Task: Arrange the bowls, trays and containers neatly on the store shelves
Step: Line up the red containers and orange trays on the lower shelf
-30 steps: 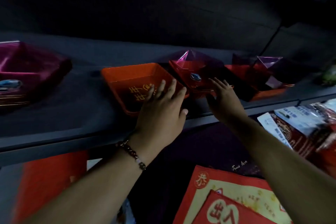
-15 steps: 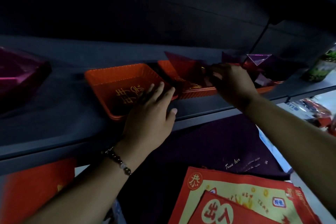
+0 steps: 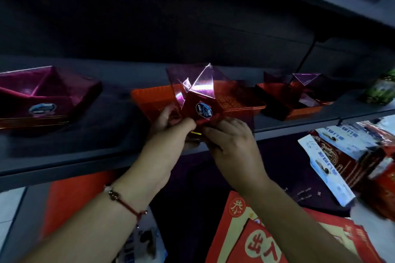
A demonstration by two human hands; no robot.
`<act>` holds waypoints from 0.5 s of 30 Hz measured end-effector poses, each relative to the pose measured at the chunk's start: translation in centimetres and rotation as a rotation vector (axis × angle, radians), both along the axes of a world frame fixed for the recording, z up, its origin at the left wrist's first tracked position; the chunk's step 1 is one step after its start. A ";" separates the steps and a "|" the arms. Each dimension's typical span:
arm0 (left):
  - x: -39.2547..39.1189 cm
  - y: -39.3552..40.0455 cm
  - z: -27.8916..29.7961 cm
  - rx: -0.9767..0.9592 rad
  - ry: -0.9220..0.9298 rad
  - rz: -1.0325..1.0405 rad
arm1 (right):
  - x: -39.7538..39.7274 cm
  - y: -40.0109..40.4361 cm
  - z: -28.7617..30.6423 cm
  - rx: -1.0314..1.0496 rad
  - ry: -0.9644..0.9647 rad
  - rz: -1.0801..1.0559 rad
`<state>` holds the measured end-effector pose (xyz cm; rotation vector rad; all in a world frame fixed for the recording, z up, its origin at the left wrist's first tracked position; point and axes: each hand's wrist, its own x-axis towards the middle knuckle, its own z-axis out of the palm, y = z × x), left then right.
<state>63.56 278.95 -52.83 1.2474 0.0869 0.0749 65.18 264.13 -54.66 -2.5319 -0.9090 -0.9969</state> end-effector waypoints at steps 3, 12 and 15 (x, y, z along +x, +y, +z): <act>-1.1 1.2 -1.2 -0.072 0.029 0.010 | -0.5 0.3 -1.1 0.010 0.031 -0.026; -1.6 3.5 -1.4 -0.136 0.015 0.106 | -0.4 -0.1 -0.9 1.296 0.840 -0.093; -1.8 3.7 -1.6 -0.080 0.012 0.100 | -0.1 0.4 -0.9 1.407 0.961 -0.130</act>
